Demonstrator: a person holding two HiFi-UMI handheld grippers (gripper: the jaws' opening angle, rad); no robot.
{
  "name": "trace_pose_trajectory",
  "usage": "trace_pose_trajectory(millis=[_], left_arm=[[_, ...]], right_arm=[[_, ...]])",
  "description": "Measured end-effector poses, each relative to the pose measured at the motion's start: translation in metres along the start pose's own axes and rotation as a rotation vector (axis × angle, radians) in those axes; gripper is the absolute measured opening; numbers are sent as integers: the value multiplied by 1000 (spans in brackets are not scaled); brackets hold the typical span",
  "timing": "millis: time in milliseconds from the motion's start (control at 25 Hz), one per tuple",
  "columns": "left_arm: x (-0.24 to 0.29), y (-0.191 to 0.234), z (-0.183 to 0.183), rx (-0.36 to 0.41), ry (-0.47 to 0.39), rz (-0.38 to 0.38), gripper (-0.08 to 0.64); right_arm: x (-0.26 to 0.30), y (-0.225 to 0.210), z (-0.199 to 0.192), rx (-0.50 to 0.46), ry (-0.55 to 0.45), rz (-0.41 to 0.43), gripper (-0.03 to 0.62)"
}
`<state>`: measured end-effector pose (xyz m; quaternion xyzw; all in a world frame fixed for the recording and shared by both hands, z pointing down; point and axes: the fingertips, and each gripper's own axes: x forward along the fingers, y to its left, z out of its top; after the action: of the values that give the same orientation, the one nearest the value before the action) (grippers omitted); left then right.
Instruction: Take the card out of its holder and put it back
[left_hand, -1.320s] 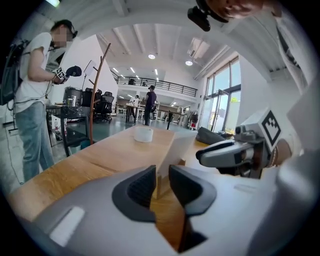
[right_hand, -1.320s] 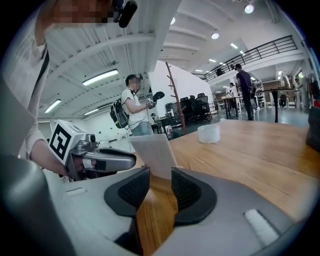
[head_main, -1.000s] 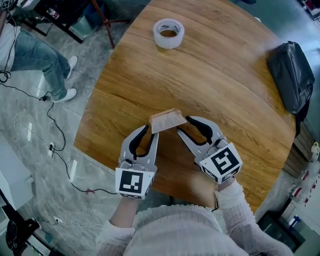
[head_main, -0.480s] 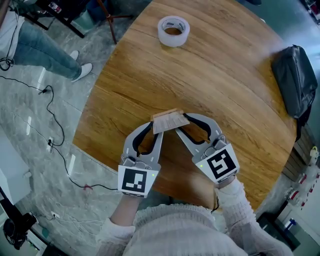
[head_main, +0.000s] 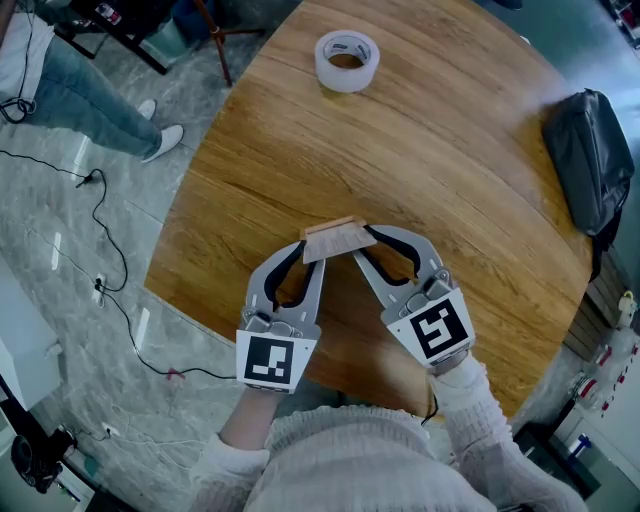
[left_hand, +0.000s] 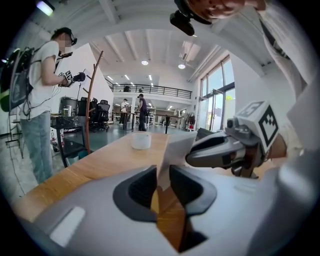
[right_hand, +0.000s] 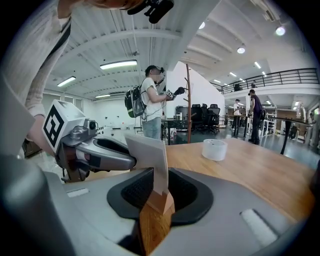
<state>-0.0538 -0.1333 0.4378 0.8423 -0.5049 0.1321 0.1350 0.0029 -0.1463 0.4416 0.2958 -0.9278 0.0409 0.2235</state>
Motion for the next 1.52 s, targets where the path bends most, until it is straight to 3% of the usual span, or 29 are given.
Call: trace_pose_trajectory(millis=[800,1520], left_arm=[[-14,-3,25,-1,-59,15,78],[-53,-10,75,17,-181,24,75]], right_arm=[[-17,5,24,-27,-51,-35,78],[-52,21,79,33,-221,-103,71]])
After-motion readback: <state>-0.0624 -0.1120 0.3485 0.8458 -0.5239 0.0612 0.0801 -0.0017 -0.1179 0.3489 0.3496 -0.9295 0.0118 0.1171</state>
